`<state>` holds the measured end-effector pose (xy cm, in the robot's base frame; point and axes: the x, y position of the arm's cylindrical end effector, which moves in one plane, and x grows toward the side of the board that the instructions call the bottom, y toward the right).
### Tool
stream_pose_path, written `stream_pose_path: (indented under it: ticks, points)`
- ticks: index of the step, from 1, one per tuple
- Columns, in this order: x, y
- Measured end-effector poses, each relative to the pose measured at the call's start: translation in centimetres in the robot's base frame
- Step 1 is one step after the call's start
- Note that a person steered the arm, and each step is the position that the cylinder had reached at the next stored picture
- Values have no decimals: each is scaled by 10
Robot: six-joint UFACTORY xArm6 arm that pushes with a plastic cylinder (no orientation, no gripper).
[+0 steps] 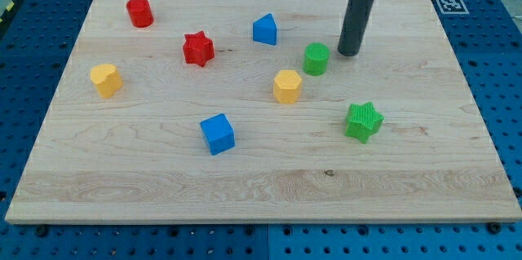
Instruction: Push the yellow hexagon to the top of the green star
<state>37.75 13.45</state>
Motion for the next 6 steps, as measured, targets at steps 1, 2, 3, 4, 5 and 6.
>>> stream_pose_path:
  ticks: [1,2,3,4,5,6]
  points:
    - [33,0]
    - [62,-2]
    - [66,-34]
    - [69,-63]
    - [79,-63]
    - [80,-93]
